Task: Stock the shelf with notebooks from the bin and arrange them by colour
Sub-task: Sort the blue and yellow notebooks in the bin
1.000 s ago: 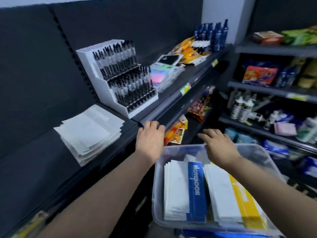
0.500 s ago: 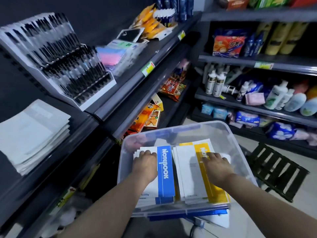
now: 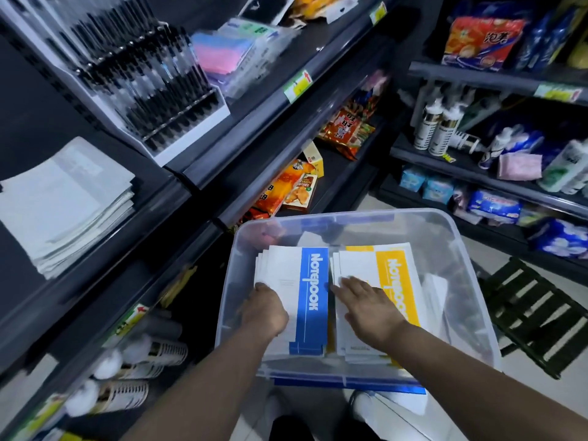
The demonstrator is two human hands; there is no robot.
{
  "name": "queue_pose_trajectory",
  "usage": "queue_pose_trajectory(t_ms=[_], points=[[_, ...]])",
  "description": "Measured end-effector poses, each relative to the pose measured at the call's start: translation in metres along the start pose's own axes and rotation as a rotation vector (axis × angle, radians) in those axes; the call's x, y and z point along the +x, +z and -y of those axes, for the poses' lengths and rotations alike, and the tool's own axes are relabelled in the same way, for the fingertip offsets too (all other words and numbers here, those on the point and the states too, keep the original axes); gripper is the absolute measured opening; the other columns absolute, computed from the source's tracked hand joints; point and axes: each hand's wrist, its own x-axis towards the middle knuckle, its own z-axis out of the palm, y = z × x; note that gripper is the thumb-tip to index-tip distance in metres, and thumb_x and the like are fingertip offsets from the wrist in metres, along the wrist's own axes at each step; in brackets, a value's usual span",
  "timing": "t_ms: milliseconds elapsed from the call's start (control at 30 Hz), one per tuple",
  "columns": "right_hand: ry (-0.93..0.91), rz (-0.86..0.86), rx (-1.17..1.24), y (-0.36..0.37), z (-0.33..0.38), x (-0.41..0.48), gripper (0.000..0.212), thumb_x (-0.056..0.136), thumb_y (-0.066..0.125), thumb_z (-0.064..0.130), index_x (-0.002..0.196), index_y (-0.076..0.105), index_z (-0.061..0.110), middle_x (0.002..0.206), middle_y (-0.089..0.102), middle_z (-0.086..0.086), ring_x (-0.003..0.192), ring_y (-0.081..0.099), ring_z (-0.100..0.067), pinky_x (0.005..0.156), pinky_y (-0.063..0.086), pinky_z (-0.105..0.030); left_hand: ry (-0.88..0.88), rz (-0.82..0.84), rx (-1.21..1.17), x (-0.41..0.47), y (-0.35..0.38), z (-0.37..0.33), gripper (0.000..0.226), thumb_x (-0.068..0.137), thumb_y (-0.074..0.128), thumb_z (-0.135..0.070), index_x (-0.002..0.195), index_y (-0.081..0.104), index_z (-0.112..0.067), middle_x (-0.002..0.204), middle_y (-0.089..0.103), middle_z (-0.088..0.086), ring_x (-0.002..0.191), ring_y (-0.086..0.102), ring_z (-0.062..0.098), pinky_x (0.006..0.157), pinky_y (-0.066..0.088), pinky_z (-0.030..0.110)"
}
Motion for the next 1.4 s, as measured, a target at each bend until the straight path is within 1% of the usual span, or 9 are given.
queue_pose_trajectory(t_ms=[100, 267, 500, 733, 933, 1033, 1167, 1300, 1400], points=[[-0.059, 0.075, -0.022, 0.002, 0.010, 0.006, 0.068, 0.097, 0.044, 0.032, 0.151, 0.004, 0.034, 0.161, 0.000, -0.002, 0.148, -0.001, -0.022, 0.118, 0.011, -0.040, -0.032, -0.019, -0.020, 0.002, 0.003, 0.001, 0.064, 0.087, 0.049, -0.003, 0.145, 0.022, 0.004, 0.142, 0.044, 0.019, 0.129, 0.044, 0.036, 0.102, 0.043, 0.040], [-0.052, 0.150, -0.108, 0.003, 0.009, 0.007, 0.064, 0.095, 0.045, 0.044, 0.151, 0.014, 0.034, 0.160, -0.012, -0.001, 0.147, -0.014, -0.023, 0.118, 0.001, -0.043, 0.027, -0.031, 0.032, -0.008, 0.010, -0.012, 0.069, 0.088, 0.053, -0.008, 0.148, 0.019, 0.002, 0.149, 0.030, 0.014, 0.134, 0.033, 0.031, 0.107, 0.035, 0.036], [-0.050, 0.161, -0.097, 0.003, 0.016, 0.012, 0.065, 0.093, 0.051, 0.042, 0.149, 0.022, 0.029, 0.161, -0.001, 0.004, 0.147, -0.013, -0.023, 0.118, 0.001, -0.043, -0.024, -0.027, -0.090, -0.004, 0.009, -0.001, 0.067, 0.087, 0.056, -0.008, 0.146, 0.024, -0.002, 0.149, 0.033, 0.013, 0.133, 0.034, 0.033, 0.106, 0.036, 0.034], [0.008, 0.151, -0.080, 0.007, 0.028, 0.014, 0.065, 0.089, 0.058, 0.034, 0.145, 0.028, 0.024, 0.159, 0.011, 0.002, 0.148, -0.005, -0.022, 0.118, 0.005, -0.041, -0.021, -0.060, -0.065, -0.003, 0.009, 0.004, 0.046, 0.086, 0.054, -0.007, 0.131, 0.046, -0.005, 0.140, 0.041, 0.011, 0.128, 0.037, 0.029, 0.099, 0.041, 0.033], [0.016, 0.172, -0.065, 0.006, 0.030, 0.016, 0.066, 0.088, 0.059, 0.038, 0.146, 0.028, 0.027, 0.159, 0.011, 0.004, 0.148, -0.004, -0.021, 0.118, 0.006, -0.041, -0.094, -0.021, -0.115, 0.005, 0.008, 0.006, 0.062, 0.085, 0.056, -0.013, 0.143, 0.035, -0.006, 0.143, 0.030, 0.013, 0.130, 0.029, 0.031, 0.095, 0.044, 0.035], [0.018, 0.185, -0.073, 0.003, 0.029, 0.017, 0.065, 0.089, 0.059, 0.038, 0.145, 0.029, 0.026, 0.159, 0.014, 0.005, 0.148, -0.003, -0.020, 0.118, 0.008, -0.041, -0.090, -0.007, -0.148, 0.007, 0.003, 0.004, 0.052, 0.086, 0.058, -0.013, 0.136, 0.043, -0.007, 0.142, 0.033, 0.013, 0.130, 0.032, 0.031, 0.093, 0.046, 0.035], [0.039, 0.183, -0.022, 0.000, 0.024, 0.017, 0.060, 0.089, 0.056, 0.040, 0.143, 0.033, 0.026, 0.158, 0.018, 0.006, 0.148, 0.000, -0.018, 0.117, 0.011, -0.039, -0.113, -0.012, -0.215, 0.008, -0.005, -0.002, 0.060, 0.083, 0.065, -0.018, 0.135, 0.040, -0.002, 0.138, 0.043, 0.016, 0.129, 0.040, 0.031, 0.101, 0.040, 0.034], [0.069, 0.170, 0.077, 0.002, 0.016, 0.019, 0.054, 0.089, 0.057, 0.038, 0.138, 0.038, 0.028, 0.157, 0.022, 0.007, 0.148, -0.001, -0.015, 0.116, 0.013, -0.039, -0.064, -0.031, -0.516, 0.000, -0.007, -0.015, 0.056, 0.083, 0.062, -0.006, 0.131, 0.034, -0.001, 0.119, 0.062, 0.013, 0.105, 0.062, 0.032, 0.079, 0.050, 0.031], [0.076, 0.188, 0.074, 0.007, 0.017, 0.019, 0.060, 0.089, 0.057, 0.036, 0.142, 0.031, 0.025, 0.157, 0.023, 0.005, 0.148, -0.005, -0.016, 0.116, 0.014, -0.040, 0.058, -0.007, -0.446, -0.014, -0.004, -0.025, 0.049, 0.087, 0.053, -0.005, 0.130, 0.030, -0.008, 0.114, 0.063, 0.012, 0.100, 0.063, 0.033, 0.071, 0.047, 0.032]])
